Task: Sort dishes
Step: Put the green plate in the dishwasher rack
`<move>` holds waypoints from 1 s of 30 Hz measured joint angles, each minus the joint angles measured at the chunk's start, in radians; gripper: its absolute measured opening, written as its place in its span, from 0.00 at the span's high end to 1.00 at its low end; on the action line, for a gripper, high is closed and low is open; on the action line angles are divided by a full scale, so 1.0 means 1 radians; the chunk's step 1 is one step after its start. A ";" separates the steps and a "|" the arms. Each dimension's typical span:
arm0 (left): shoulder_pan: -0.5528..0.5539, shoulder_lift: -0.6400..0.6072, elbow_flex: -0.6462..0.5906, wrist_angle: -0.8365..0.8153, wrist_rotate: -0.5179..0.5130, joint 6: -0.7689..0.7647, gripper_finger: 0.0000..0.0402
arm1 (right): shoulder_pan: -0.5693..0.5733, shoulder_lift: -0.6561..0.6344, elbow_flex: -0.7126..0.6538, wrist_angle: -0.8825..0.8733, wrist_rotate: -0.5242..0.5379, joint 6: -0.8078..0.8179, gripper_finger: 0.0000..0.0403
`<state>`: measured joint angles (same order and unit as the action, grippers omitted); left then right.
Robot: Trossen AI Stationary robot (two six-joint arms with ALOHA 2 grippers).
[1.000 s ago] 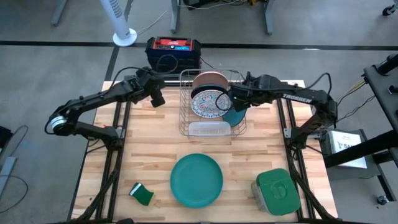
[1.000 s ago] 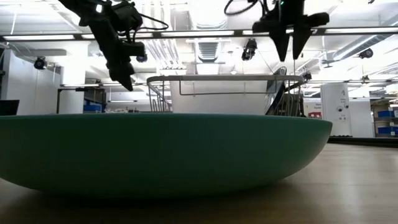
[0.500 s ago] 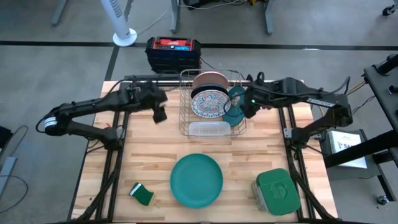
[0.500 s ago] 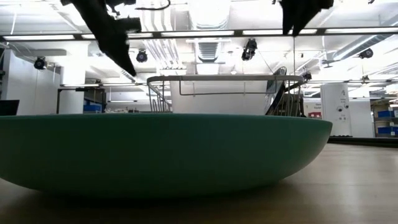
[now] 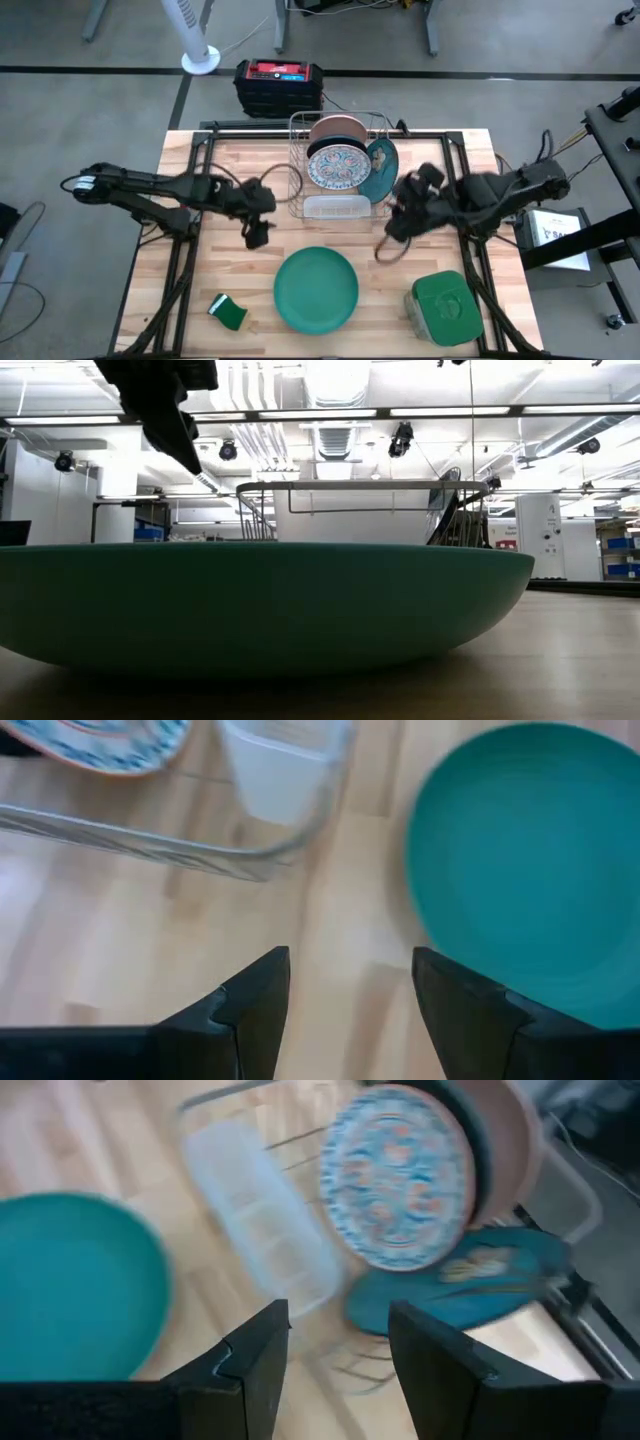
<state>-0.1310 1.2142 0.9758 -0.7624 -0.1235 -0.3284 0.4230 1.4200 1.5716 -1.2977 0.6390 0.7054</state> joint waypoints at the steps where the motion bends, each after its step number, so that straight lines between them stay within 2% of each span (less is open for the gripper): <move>1: -0.021 0.015 -0.007 0.020 -0.006 -0.019 0.50 | 0.024 0.008 -0.008 0.010 0.000 0.000 0.60; 8: -0.119 0.131 -0.042 0.116 -0.041 -0.156 0.50 | 0.138 0.016 -0.095 0.177 -0.089 -0.025 0.58; 14: -0.154 0.232 -0.043 0.116 -0.091 -0.325 0.50 | 0.164 0.009 -0.180 0.308 -0.204 -0.069 0.59; 24: -0.179 0.360 -0.043 0.118 -0.073 -0.512 0.50 | 0.164 0.008 -0.219 0.310 -0.221 -0.065 0.58; 30: -0.200 0.375 -0.043 0.139 -0.068 -0.524 0.50 | 0.164 0.007 -0.219 0.308 -0.221 -0.072 0.56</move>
<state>-0.3314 1.5896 0.9329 -0.6235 -0.1913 -0.8520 0.5869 1.4273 1.3525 -0.9894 0.4179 0.6334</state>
